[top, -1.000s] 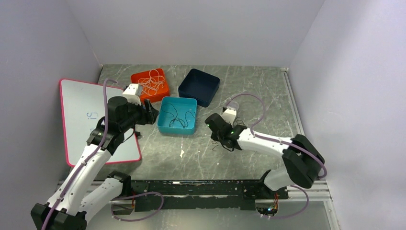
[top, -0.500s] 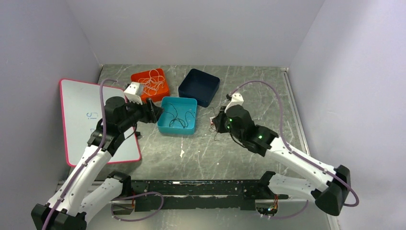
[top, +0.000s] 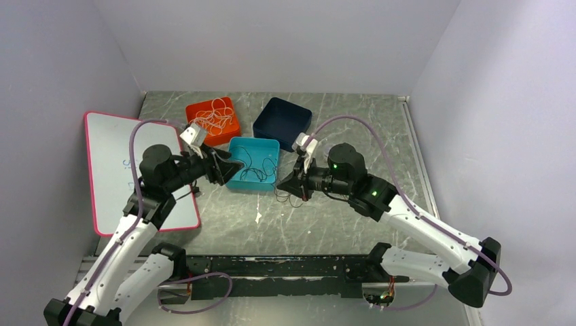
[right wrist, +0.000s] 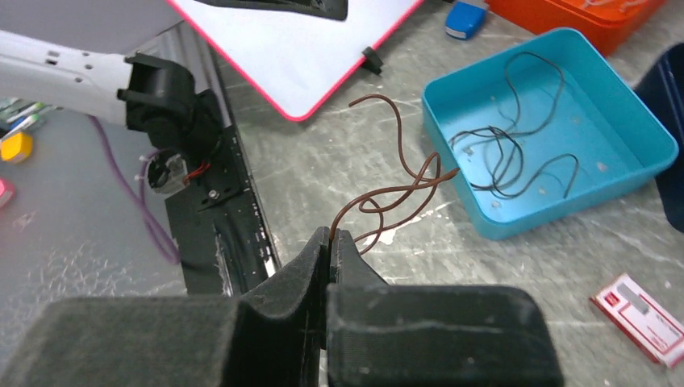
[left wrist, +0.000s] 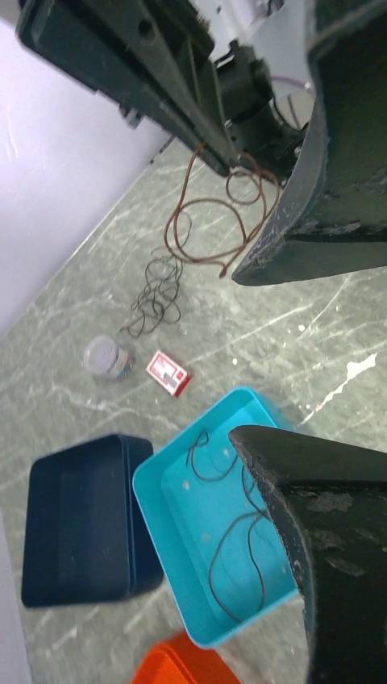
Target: Untangle the cables
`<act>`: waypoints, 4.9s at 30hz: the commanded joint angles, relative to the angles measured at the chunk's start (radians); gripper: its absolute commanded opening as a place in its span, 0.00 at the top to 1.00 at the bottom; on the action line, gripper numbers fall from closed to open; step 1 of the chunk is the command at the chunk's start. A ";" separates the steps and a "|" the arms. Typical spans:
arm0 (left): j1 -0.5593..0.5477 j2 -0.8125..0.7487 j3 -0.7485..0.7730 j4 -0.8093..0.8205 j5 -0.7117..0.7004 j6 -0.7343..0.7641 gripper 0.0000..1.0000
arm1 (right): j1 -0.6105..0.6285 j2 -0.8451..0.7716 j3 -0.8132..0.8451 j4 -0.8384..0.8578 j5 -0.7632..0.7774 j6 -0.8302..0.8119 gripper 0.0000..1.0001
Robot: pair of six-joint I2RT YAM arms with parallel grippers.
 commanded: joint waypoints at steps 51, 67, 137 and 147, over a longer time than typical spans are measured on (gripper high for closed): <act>-0.042 0.201 -0.120 0.934 0.049 -0.582 0.60 | 0.006 0.121 -0.072 0.743 -0.112 0.534 1.00; -0.042 0.125 0.125 0.502 -0.013 -0.354 0.93 | 0.005 0.037 -0.126 0.143 0.410 0.422 1.00; -0.042 0.048 0.320 -0.044 -0.039 -0.199 0.73 | -0.199 0.552 -0.129 -0.044 0.506 0.225 0.58; -0.042 0.048 0.307 -0.052 -0.060 -0.195 0.75 | -0.198 0.334 -0.161 -0.033 0.537 0.188 1.00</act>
